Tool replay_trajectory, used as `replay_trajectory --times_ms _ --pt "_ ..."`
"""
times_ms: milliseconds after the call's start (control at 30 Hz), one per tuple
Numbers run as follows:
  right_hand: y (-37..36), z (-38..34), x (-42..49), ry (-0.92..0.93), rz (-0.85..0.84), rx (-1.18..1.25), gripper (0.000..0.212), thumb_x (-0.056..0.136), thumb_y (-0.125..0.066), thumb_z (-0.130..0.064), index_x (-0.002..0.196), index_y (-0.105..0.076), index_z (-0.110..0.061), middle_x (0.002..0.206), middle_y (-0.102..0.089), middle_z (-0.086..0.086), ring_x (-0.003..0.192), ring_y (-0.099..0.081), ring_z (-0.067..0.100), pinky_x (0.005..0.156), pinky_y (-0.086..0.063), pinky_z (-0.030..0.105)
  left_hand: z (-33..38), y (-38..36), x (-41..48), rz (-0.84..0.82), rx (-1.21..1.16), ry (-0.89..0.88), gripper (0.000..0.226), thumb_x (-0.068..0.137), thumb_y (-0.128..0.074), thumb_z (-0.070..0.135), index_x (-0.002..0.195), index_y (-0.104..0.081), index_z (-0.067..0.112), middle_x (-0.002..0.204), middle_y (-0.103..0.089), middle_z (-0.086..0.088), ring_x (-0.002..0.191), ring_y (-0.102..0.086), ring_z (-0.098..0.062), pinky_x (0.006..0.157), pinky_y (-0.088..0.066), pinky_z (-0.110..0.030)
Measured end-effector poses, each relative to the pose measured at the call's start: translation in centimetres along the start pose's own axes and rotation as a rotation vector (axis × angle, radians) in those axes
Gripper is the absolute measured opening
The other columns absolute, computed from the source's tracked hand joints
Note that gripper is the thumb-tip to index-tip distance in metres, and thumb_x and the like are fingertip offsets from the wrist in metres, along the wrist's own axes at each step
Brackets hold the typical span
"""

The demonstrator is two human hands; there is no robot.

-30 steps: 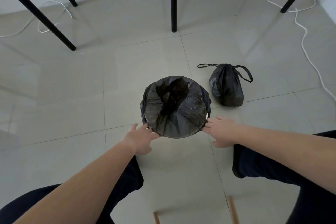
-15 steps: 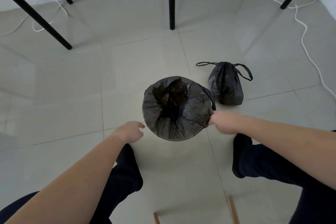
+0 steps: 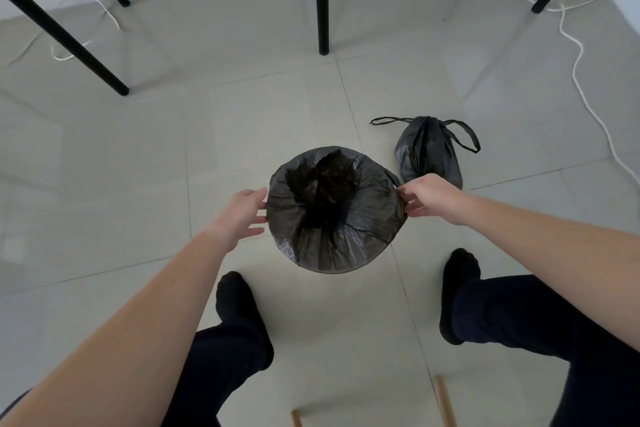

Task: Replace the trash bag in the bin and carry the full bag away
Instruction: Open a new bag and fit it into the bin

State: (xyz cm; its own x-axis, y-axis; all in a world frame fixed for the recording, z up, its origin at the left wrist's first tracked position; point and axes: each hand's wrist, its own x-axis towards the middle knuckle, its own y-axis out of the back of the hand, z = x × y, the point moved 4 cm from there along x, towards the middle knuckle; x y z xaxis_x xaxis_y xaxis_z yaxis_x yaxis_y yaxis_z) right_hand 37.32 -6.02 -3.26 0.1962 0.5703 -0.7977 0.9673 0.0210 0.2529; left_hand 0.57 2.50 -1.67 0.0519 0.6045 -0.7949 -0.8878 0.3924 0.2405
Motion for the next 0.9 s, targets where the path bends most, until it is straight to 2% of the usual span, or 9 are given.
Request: replay_trajectory --times_ms 67,133,267,367,567,667,733,833,900 --pt "-0.4 -0.5 0.4 -0.034 -0.019 0.132 0.021 0.1 -0.058 -0.017 0.105 -0.074 -0.004 0.098 -0.07 0.014 0.081 -0.068 0.026 0.083 -0.063 0.036 0.2 -0.4 0.4 -0.021 -0.062 0.024 0.04 0.11 -0.043 0.05 0.121 -0.066 0.019 0.123 -0.072 -0.003 0.113 -0.07 -0.027 0.103 -0.055 -0.046" --pt "-0.8 -1.0 0.7 -0.062 -0.036 0.224 0.022 0.101 -0.058 -0.025 0.106 -0.071 -0.008 0.097 -0.07 0.01 0.08 -0.067 0.024 0.074 -0.06 0.034 0.5 -0.6 0.7 -0.041 -0.12 0.042 0.047 0.11 -0.038 0.056 0.114 -0.069 0.021 0.12 -0.074 -0.001 0.111 -0.071 -0.026 0.105 -0.055 -0.046" --pt "-1.0 -1.6 2.3 -0.114 -0.038 0.313 0.035 0.106 -0.049 -0.037 0.112 -0.068 -0.008 0.099 -0.069 0.009 0.083 -0.066 0.024 0.075 -0.057 0.035 0.4 -0.7 2.2 -0.09 -0.224 0.097 0.063 0.106 -0.035 0.068 0.123 -0.069 0.018 0.121 -0.075 -0.004 0.113 -0.071 -0.029 0.1 -0.056 -0.045" --pt "-0.5 -1.8 3.9 -0.144 -0.019 0.329 0.041 0.106 -0.049 -0.041 0.114 -0.068 -0.006 0.1 -0.069 0.012 0.088 -0.067 0.027 0.081 -0.059 0.038 0.1 -1.0 3.8 -0.126 -0.29 0.143 0.073 0.103 -0.036 0.074 0.133 -0.066 0.015 0.128 -0.073 -0.009 0.119 -0.069 -0.031 0.106 -0.053 -0.05" --pt "-0.5 -1.2 6.1 -0.228 -0.055 0.337 0.048 0.106 -0.048 -0.047 0.116 -0.066 -0.004 0.103 -0.07 0.015 0.088 -0.07 0.028 0.073 -0.058 0.038 -0.8 -1.5 6.7 -0.149 -0.329 0.198 0.084 0.098 -0.034 0.081 0.133 -0.066 0.013 0.128 -0.062 -0.013 0.116 -0.058 -0.03 0.116 -0.046 -0.052" --pt "-0.7 -0.5 7.1 -0.263 -0.071 0.371 0.053 0.105 -0.048 -0.051 0.116 -0.066 -0.003 0.104 -0.071 0.017 0.088 -0.07 0.029 0.076 -0.059 0.04 -1.5 -1.4 7.9 -0.156 -0.359 0.231 0.09 0.091 -0.039 0.087 0.134 -0.069 0.013 0.135 -0.062 -0.009 0.125 -0.062 -0.031 0.119 -0.043 -0.054" --pt "-1.1 0.2 7.6 -0.299 -0.096 0.408 0.062 0.103 -0.046 -0.055 0.123 -0.066 0.0 0.113 -0.072 0.02 0.095 -0.069 0.032 0.084 -0.06 0.042 -2.1 -1.6 8.1 -0.206 -0.357 0.267 0.095 0.09 -0.036 0.089 0.136 -0.07 0.013 0.142 -0.068 -0.008 0.134 -0.063 -0.035 0.119 -0.042 -0.055" --pt "-2.1 1.8 7.8 -0.351 -0.154 0.414 0.072 0.103 -0.038 -0.062 0.125 -0.068 0.0 0.125 -0.072 0.018 0.113 -0.067 0.032 0.094 -0.057 0.043 -3.1 -2.3 7.8 -0.255 -0.357 0.314 0.095 0.092 -0.031 0.089 0.135 -0.071 0.014 0.135 -0.073 -0.011 0.132 -0.064 -0.034 0.12 -0.041 -0.054" --pt "-2.6 2.7 7.5 -0.379 -0.198 0.394 0.075 0.103 -0.031 -0.065 0.125 -0.069 -0.004 0.125 -0.073 0.016 0.12 -0.065 0.031 0.093 -0.055 0.043 -3.6 -2.4 7.5 -0.237 -0.323 0.338 0.093 0.093 -0.029 0.088 0.132 -0.073 0.016 0.131 -0.075 -0.007 0.126 -0.066 -0.03 0.112 -0.049 -0.05"
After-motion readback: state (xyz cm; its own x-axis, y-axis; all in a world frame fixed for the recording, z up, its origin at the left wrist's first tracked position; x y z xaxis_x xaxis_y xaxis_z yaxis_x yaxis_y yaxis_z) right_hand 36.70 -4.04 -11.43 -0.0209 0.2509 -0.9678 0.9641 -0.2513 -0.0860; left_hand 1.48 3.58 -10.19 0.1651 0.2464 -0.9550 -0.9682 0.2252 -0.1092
